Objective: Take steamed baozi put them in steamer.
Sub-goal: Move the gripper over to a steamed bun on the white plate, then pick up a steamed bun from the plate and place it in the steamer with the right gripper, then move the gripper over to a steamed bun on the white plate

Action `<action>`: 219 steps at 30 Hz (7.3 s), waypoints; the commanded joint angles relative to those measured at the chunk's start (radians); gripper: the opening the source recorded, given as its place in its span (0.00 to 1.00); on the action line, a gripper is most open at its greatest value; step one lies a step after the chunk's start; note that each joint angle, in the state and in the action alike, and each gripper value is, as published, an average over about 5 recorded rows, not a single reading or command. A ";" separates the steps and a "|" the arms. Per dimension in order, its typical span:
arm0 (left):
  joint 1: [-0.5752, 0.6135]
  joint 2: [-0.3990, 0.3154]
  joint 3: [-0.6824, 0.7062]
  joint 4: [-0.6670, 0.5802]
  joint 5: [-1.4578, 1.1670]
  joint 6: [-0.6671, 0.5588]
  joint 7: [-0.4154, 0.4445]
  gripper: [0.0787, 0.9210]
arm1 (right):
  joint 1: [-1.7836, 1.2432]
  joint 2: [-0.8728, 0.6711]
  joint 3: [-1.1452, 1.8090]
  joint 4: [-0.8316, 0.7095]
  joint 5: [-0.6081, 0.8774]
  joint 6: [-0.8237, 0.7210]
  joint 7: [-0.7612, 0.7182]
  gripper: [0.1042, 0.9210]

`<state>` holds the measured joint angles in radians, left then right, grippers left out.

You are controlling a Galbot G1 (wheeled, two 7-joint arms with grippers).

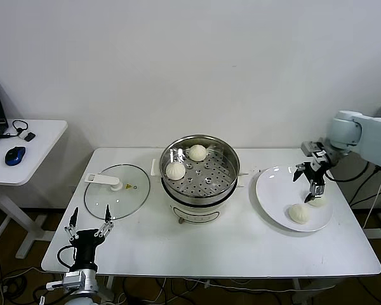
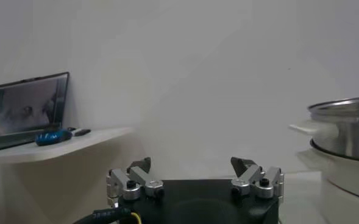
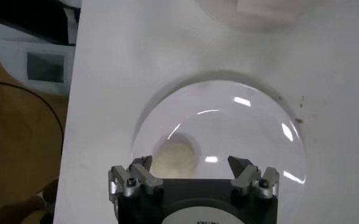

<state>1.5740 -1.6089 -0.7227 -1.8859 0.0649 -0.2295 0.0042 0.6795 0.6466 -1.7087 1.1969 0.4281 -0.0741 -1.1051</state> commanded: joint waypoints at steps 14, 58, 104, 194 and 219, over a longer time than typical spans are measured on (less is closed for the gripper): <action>-0.005 -0.005 -0.006 0.023 0.014 -0.004 -0.001 0.88 | -0.324 -0.055 0.252 -0.096 -0.127 0.027 0.023 0.88; -0.005 0.001 -0.008 0.028 0.013 -0.012 0.000 0.88 | -0.441 0.011 0.385 -0.214 -0.191 0.065 0.030 0.86; -0.005 -0.004 -0.001 0.014 0.013 -0.006 -0.001 0.88 | 0.245 0.327 0.142 0.214 -0.182 0.415 0.086 0.64; -0.001 -0.001 -0.005 0.003 -0.007 -0.002 -0.002 0.88 | 0.271 0.365 -0.167 0.069 0.148 -0.007 0.159 0.88; -0.003 -0.005 0.007 0.028 0.010 -0.009 -0.003 0.88 | 0.062 0.050 -0.126 -0.059 -0.107 0.092 0.035 0.88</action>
<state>1.5711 -1.6092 -0.7170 -1.8621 0.0710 -0.2364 0.0021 0.8462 0.8152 -1.8844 1.2025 0.4168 0.0137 -1.0495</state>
